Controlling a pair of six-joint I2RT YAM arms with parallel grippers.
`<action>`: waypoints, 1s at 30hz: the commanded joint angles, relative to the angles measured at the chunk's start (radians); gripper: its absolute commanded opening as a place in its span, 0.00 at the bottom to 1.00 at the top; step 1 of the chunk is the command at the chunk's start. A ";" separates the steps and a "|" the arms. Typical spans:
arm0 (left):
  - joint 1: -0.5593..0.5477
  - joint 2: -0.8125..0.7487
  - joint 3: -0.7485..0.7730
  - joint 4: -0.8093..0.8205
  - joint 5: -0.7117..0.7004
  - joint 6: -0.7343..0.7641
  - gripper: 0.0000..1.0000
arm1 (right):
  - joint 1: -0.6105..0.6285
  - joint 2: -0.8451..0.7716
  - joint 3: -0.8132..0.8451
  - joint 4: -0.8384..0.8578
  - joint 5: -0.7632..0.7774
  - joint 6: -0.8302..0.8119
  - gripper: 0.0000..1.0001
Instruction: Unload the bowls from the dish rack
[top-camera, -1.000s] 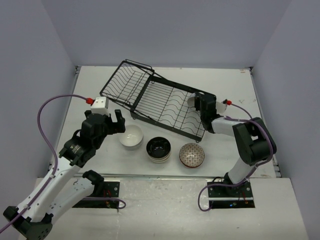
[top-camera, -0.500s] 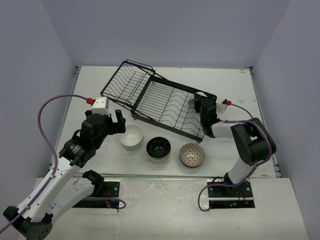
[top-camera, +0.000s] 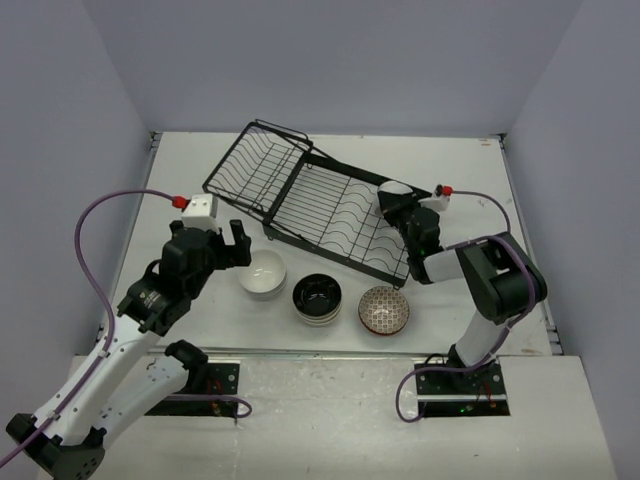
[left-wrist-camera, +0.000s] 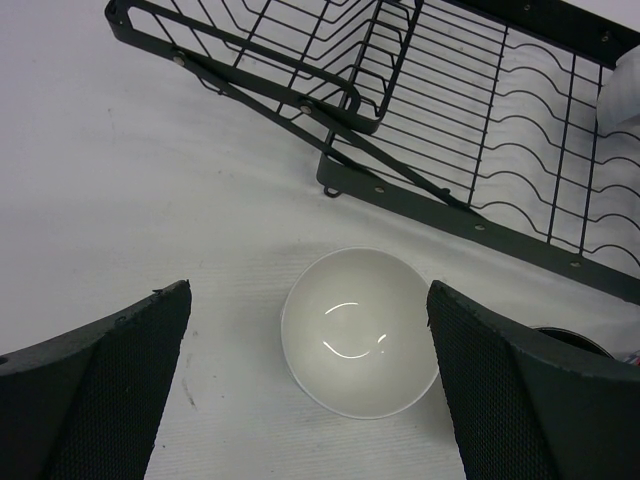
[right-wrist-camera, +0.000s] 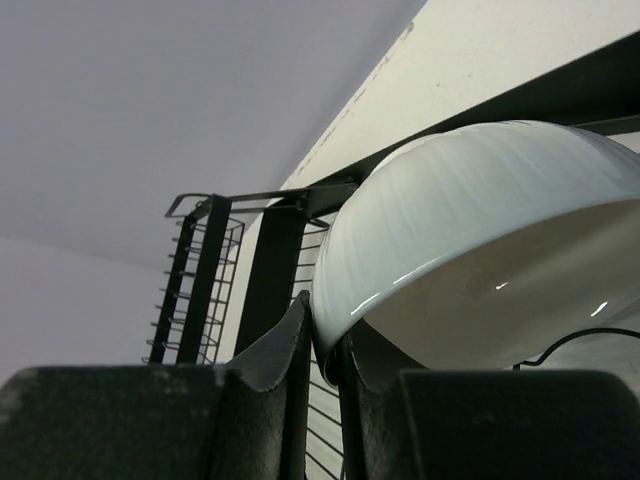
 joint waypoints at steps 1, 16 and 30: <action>0.010 -0.012 -0.005 0.041 0.004 0.037 1.00 | -0.020 -0.012 0.041 0.174 -0.147 -0.178 0.00; 0.018 -0.013 -0.004 0.040 -0.002 0.034 1.00 | -0.078 -0.031 0.058 0.173 -0.460 -0.230 0.00; 0.047 -0.032 0.019 0.005 -0.114 -0.015 1.00 | -0.094 -0.066 0.102 0.168 -0.722 -0.100 0.00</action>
